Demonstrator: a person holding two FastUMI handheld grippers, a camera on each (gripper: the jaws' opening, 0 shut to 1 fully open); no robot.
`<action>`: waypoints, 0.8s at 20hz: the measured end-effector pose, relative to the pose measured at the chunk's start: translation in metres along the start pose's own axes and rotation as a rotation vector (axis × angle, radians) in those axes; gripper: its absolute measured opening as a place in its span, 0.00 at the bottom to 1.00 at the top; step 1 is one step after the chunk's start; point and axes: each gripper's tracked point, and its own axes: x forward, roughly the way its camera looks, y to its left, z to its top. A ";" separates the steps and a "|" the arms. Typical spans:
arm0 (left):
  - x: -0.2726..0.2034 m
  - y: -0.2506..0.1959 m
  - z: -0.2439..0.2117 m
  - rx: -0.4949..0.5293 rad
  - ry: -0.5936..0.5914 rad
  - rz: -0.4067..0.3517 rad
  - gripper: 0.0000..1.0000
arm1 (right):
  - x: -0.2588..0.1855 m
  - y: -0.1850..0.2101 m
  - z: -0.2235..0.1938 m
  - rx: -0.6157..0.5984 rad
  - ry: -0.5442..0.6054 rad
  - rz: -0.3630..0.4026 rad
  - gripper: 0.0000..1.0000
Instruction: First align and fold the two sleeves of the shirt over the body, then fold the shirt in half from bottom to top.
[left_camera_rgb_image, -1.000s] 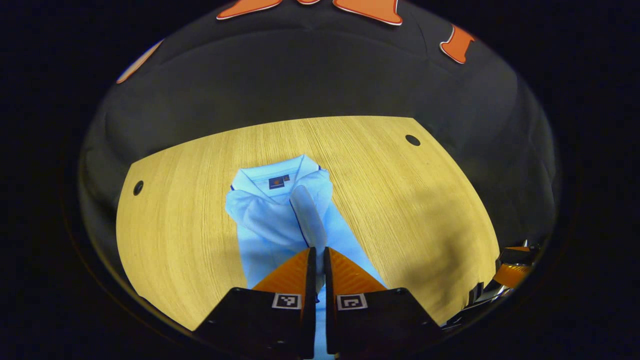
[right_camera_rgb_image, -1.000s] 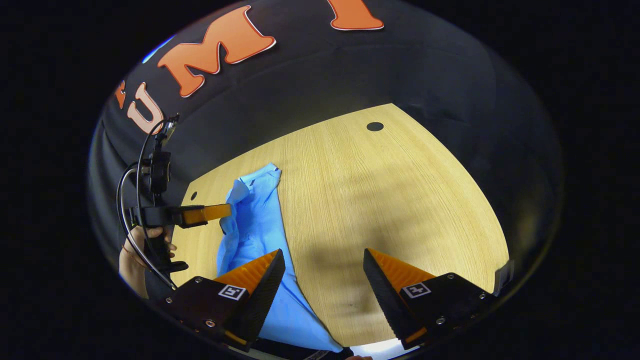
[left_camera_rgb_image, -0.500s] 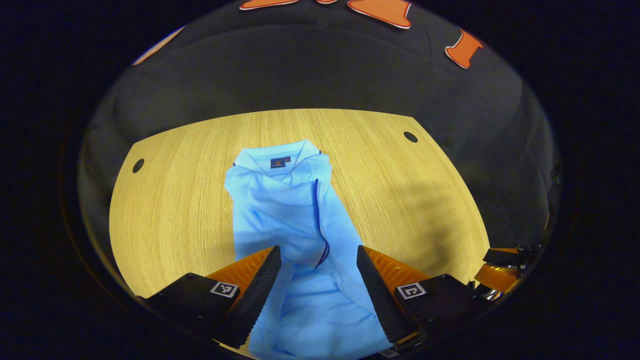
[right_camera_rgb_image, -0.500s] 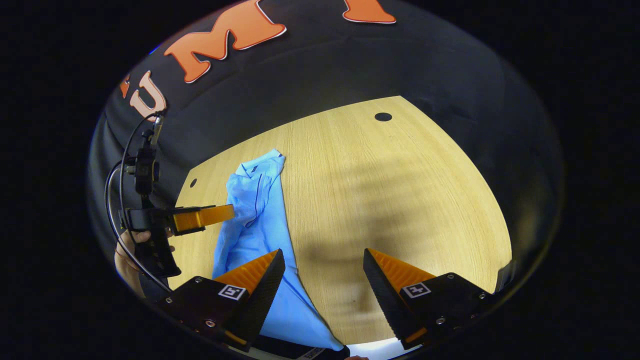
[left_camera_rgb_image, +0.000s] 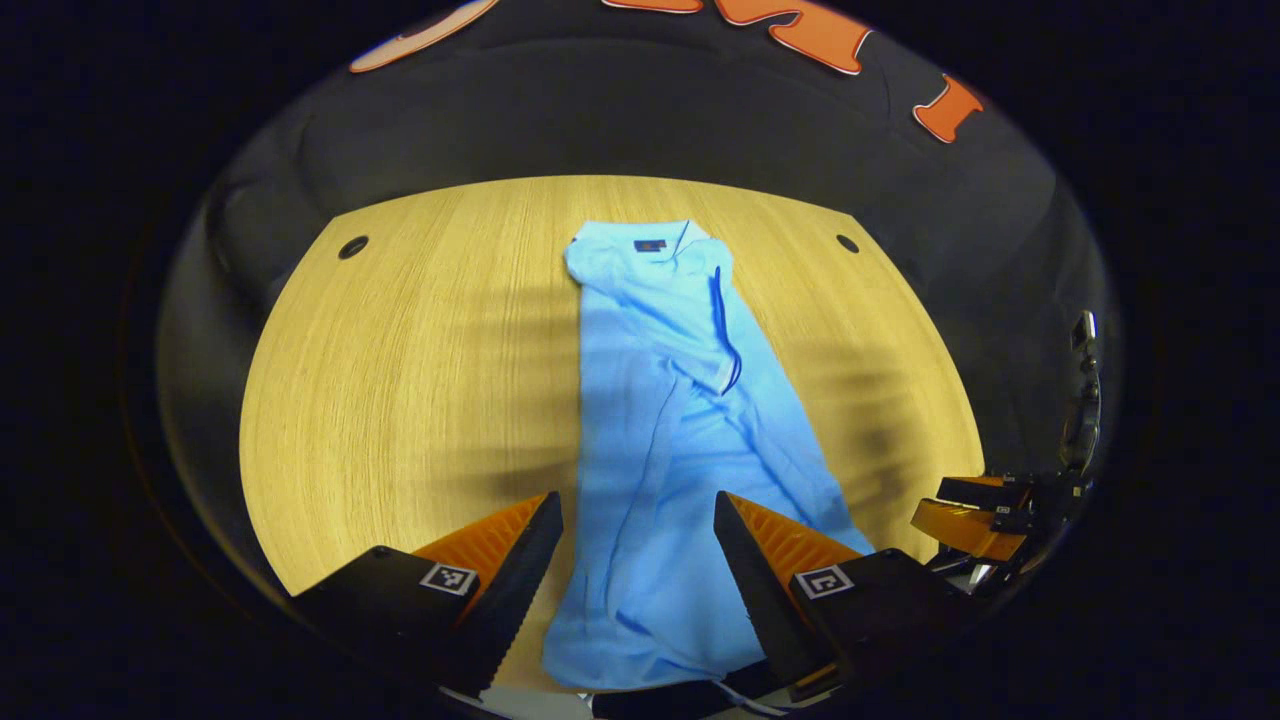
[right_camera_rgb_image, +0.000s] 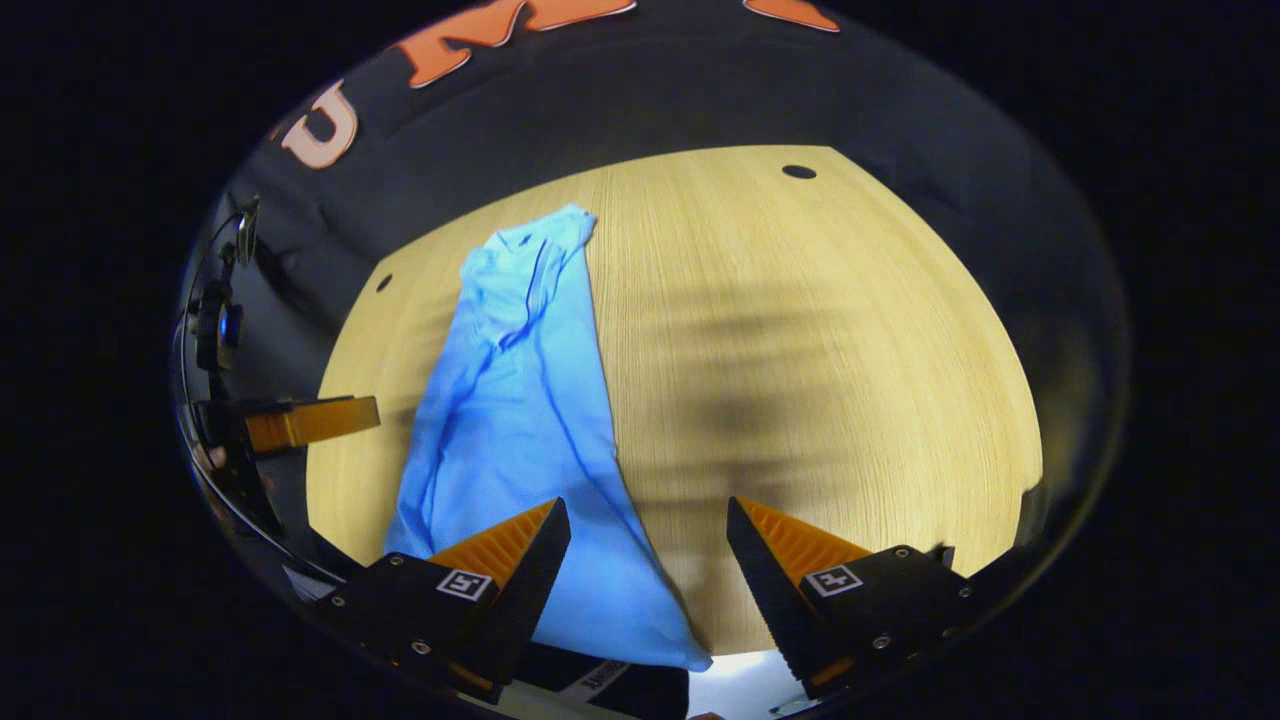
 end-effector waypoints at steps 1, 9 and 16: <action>-0.004 0.004 -0.015 -0.008 0.015 -0.002 1.00 | -0.001 0.001 -0.014 -0.014 0.024 -0.009 0.98; -0.019 0.017 -0.100 -0.027 0.113 0.005 1.00 | -0.005 0.022 -0.102 -0.055 0.184 -0.017 0.98; -0.013 0.012 -0.171 -0.037 0.241 -0.003 1.00 | 0.003 0.025 -0.136 -0.071 0.251 -0.047 0.98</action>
